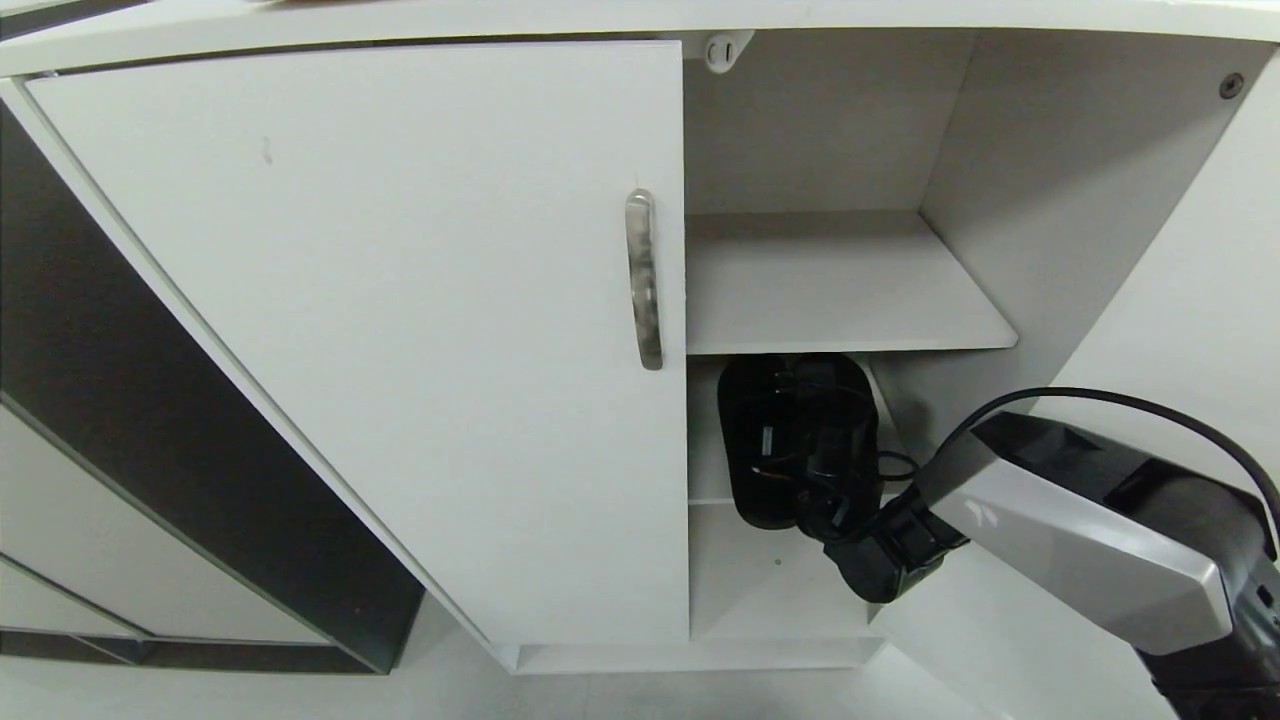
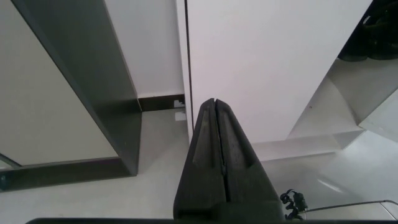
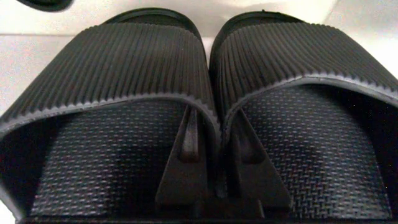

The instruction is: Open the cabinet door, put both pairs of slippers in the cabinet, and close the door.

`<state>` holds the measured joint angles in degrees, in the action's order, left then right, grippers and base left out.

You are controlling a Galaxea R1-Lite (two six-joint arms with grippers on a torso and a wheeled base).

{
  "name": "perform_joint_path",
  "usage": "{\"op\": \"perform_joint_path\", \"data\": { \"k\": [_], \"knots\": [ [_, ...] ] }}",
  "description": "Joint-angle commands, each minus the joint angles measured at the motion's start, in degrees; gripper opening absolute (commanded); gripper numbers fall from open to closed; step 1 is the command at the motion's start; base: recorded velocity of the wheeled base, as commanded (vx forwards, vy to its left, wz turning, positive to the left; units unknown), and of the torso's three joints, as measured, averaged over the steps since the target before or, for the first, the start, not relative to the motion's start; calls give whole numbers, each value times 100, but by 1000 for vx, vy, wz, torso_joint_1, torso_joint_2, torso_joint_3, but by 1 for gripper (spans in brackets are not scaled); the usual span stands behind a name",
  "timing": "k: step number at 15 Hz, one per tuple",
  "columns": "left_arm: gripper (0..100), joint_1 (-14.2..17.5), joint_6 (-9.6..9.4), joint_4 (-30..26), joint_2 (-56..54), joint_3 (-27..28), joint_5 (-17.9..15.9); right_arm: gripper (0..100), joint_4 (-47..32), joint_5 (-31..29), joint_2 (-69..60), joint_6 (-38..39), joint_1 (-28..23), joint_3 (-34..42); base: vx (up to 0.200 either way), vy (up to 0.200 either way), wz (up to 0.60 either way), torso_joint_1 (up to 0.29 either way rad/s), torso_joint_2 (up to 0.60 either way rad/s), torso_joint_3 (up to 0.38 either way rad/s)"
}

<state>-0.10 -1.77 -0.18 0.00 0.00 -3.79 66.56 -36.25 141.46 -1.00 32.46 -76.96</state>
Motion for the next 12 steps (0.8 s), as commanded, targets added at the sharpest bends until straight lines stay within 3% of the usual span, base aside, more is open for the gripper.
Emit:
{"op": "perform_joint_path", "data": {
  "k": [1, 8, 9, 12],
  "knots": [
    [0, 1, 1, 1, 9, 0, 1, 0, -3, 22, 75, 3, -38, -74, 0, 0, 0, 0, 0, 0],
    [0, 1, 1, 1, 9, 0, 1, 0, -29, 22, 224, 3, -74, -293, 0, 0, 0, 0, 0, 0],
    [0, 1, 1, 1, 9, 0, 1, 100, -29, 22, 224, 3, -74, -293, 0, 0, 0, 0, 0, 0],
    [0, 1, 1, 1, 9, 0, 1, 100, 50, 4, 75, -6, -47, 49, 0, 0, 0, 0, 0, 0]
  ]
}}
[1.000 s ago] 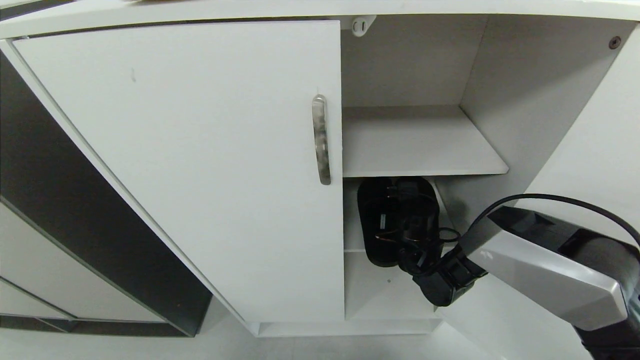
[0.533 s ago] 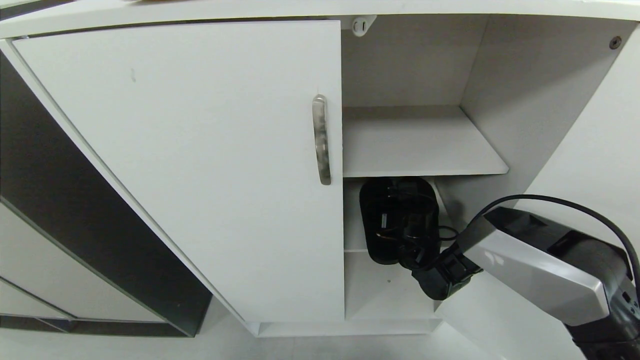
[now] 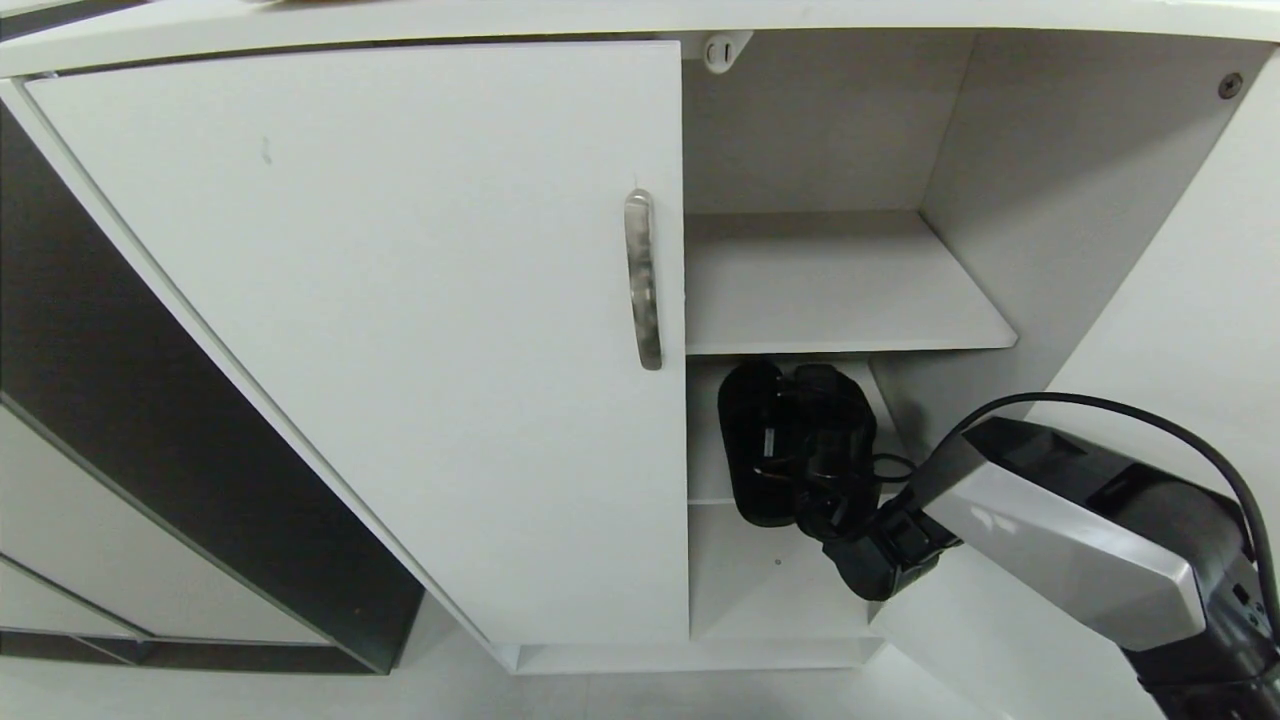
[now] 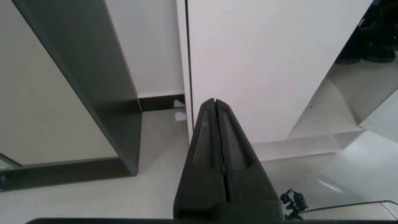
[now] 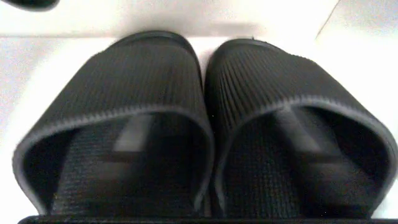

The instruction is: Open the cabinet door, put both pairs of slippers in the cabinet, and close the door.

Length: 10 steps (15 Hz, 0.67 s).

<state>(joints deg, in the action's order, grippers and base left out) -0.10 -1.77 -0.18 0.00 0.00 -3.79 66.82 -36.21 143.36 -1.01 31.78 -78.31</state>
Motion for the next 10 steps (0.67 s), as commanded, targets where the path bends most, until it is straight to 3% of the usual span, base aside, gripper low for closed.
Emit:
{"op": "perform_joint_path", "data": {
  "k": [1, 5, 7, 10],
  "knots": [
    [0, 1, 1, 1, 9, 0, 1, 100, 121, 0, -318, -4, 74, 510, 0, 0, 0, 0, 0, 0],
    [0, 1, 1, 1, 9, 0, 1, 100, 675, -44, -1153, -4, 373, 2004, 0, 0, 0, 0, 0, 0],
    [0, 1, -8, 1, 9, 0, 1, 100, 1255, -44, -1662, 31, 672, 3314, 0, 0, 0, 0, 0, 0],
    [0, 1, -8, 1, 9, 0, -8, 100, 1747, -36, -1768, 31, 918, 3903, 0, 0, 0, 0, 0, 0]
  ]
}}
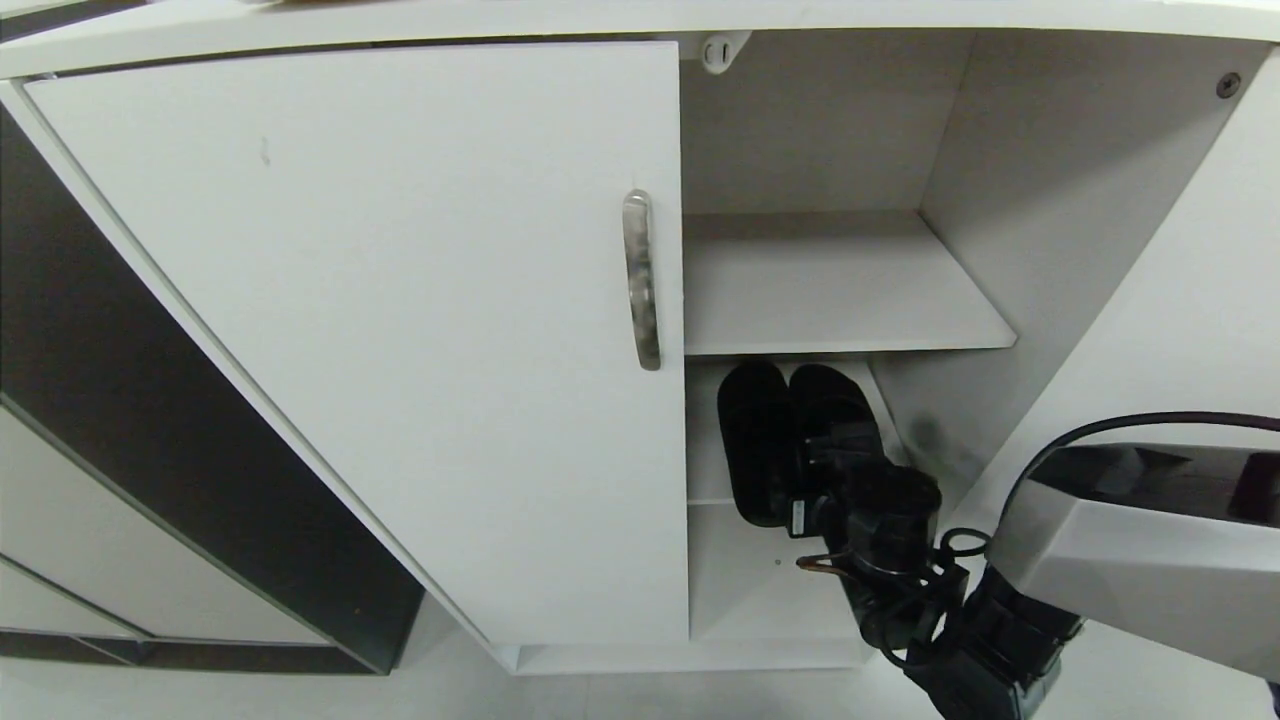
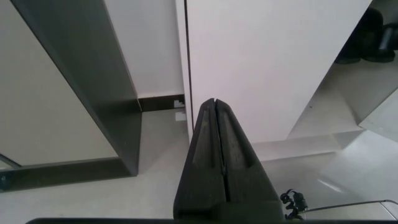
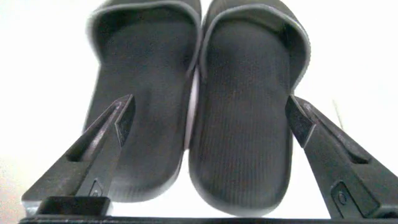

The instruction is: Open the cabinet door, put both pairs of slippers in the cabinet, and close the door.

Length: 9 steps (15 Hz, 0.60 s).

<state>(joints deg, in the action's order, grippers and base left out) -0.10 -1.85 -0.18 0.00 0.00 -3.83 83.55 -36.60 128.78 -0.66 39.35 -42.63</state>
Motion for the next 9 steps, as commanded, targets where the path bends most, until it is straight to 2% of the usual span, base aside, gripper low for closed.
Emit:
{"op": "perform_joint_path", "data": {
  "k": [1, 9],
  "knots": [
    [0, 1, 1, 1, 9, 0, -4, 100, 82, 30, -310, 4, 169, 334, -200, 0, 0, 2, 2, 2],
    [0, 1, 1, 1, 9, 0, -4, 100, 240, 74, -459, 13, 301, 677, -200, 0, 0, 1, 2, 1]
  ]
}}
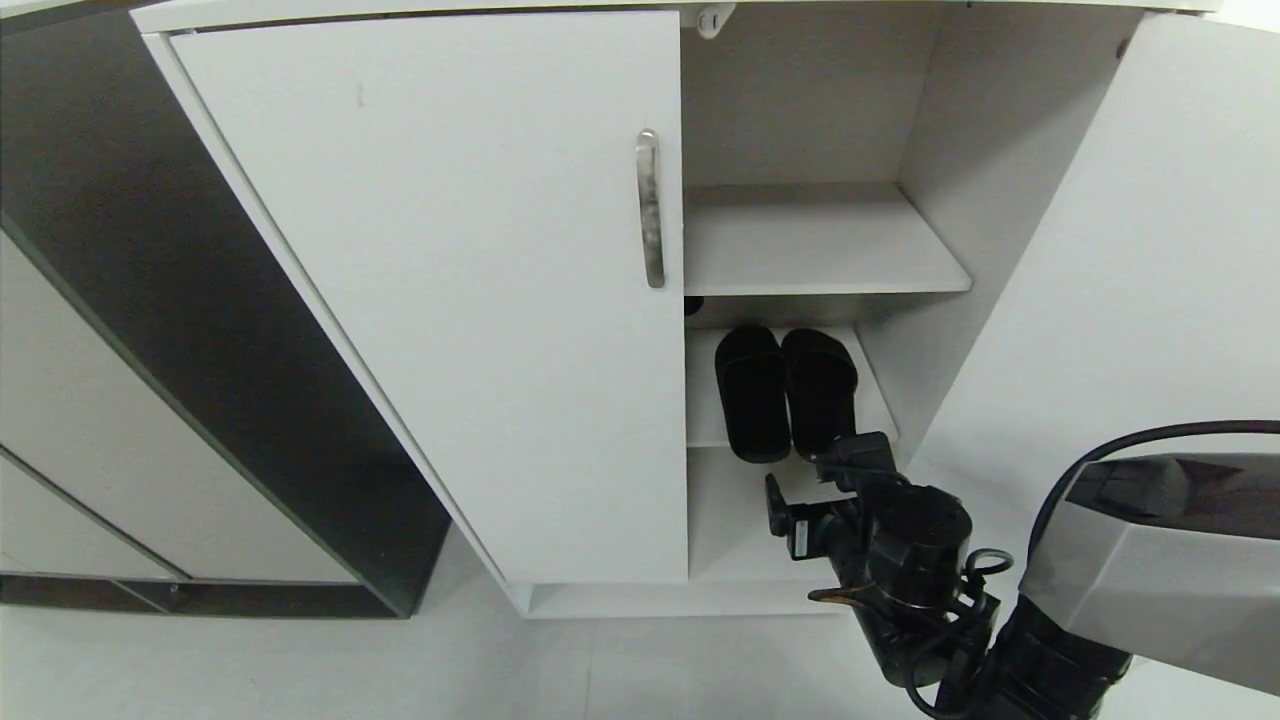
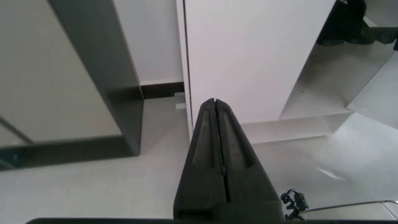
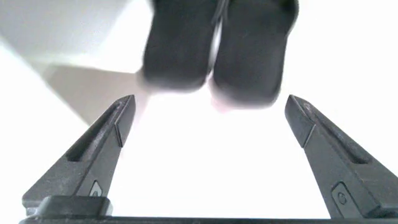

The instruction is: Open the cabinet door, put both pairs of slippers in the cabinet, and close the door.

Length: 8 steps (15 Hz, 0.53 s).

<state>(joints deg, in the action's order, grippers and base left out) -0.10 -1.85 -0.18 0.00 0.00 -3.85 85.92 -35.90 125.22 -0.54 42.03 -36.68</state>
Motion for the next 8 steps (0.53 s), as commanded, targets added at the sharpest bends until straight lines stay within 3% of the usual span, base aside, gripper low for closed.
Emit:
{"op": "perform_joint_path", "data": {
  "k": [1, 8],
  "knots": [
    [0, 1, 10, 1, 9, 0, 7, 100, -5, 162, -226, -8, 77, 240, 0, 0, 0, 0, 0, 0],
    [0, 1, 45, 1, 9, 0, 78, 100, -31, 452, -657, -17, 288, 733, 0, 0, 0, 0, 0, 0]
  ]
}}
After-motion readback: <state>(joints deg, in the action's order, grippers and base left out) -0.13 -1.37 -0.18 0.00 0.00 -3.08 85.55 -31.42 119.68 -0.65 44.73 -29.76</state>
